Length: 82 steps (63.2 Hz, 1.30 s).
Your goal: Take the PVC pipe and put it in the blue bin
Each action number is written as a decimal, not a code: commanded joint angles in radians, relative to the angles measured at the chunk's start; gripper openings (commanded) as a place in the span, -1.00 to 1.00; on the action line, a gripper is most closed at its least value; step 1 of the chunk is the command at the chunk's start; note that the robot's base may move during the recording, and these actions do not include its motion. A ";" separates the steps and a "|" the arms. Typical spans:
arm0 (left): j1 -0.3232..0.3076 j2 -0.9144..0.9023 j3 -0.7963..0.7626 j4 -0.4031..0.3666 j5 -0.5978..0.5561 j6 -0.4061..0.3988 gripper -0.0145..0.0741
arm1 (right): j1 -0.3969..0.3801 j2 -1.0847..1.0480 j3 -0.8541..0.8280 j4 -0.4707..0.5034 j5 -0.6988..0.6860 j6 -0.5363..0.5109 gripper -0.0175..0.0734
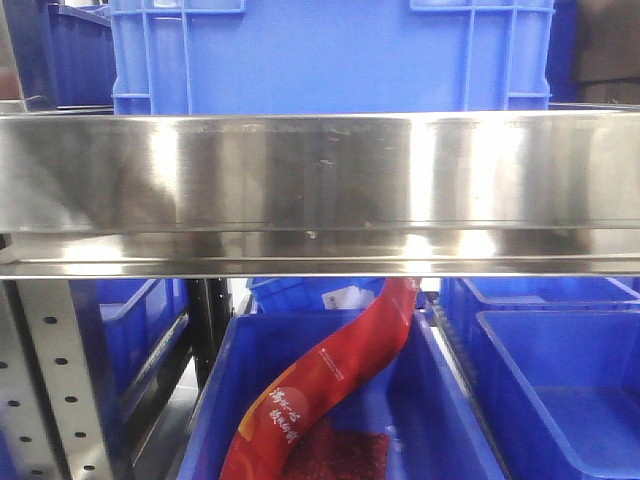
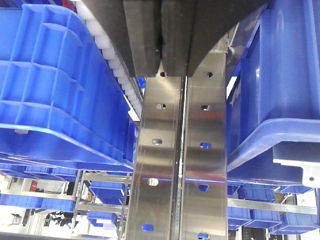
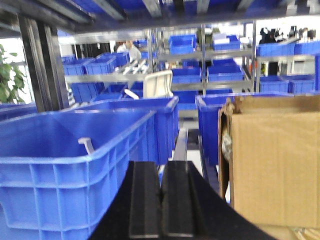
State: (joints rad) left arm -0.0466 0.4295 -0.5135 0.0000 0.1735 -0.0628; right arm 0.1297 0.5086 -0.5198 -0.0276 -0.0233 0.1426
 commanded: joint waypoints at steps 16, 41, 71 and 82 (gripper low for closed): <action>0.004 -0.006 0.002 0.000 -0.011 0.001 -0.92 | -0.006 -0.015 0.003 0.000 -0.010 -0.005 -0.98; 0.004 -0.006 0.002 0.000 -0.011 0.001 -0.92 | -0.006 -0.015 0.007 -0.003 0.010 -0.005 -0.98; 0.004 -0.006 0.002 0.000 -0.011 0.001 -0.92 | -0.006 -0.356 0.456 0.060 -0.031 -0.162 -0.98; 0.004 -0.006 0.002 0.000 -0.011 0.001 -0.92 | -0.006 -0.435 0.520 0.069 -0.030 -0.162 -0.98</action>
State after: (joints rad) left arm -0.0466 0.4295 -0.5135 0.0000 0.1735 -0.0628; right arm 0.1297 0.1027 -0.0052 0.0326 -0.0239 -0.0119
